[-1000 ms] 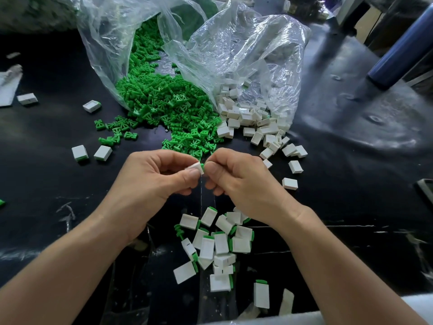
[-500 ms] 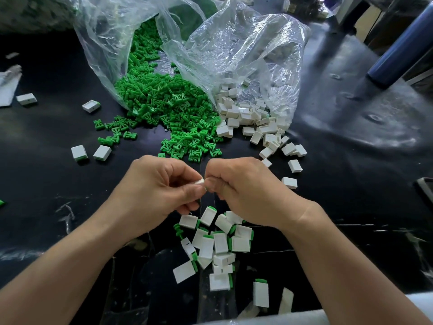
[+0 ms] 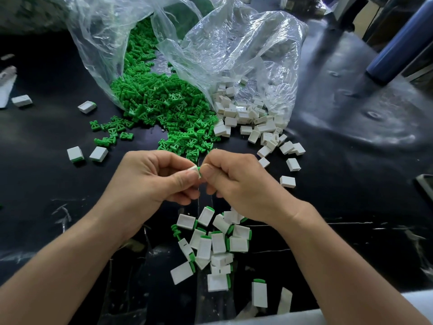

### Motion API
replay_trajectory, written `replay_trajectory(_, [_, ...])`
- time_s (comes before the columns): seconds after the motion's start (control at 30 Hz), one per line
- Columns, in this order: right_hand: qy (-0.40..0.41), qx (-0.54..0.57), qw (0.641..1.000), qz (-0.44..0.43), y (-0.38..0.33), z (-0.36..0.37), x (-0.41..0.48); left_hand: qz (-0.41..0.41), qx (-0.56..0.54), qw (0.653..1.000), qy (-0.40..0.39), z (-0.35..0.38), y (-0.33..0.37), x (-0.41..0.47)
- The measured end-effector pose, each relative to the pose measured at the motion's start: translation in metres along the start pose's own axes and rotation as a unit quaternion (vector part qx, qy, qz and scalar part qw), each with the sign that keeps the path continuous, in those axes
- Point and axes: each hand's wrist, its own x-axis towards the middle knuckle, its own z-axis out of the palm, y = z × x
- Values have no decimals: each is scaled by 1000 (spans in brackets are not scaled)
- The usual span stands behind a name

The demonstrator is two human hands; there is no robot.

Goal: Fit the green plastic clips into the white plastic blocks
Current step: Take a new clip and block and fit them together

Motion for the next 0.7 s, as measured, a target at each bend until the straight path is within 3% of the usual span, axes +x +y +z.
replay_trajectory(0.3, [-4, -91, 995, -38, -6, -3, -3, 7, 22, 1000, -22, -1, 2, -4])
replay_trajectory(0.57, [-63, -219, 968, -107, -4, 0, -2, 49, 136, 989, -41, -3, -2, -5])
replay_trajectory(0.7, [9, -117, 988, -104, -1, 0, -1, 62, 65, 995, -32, -3, 2, -5])
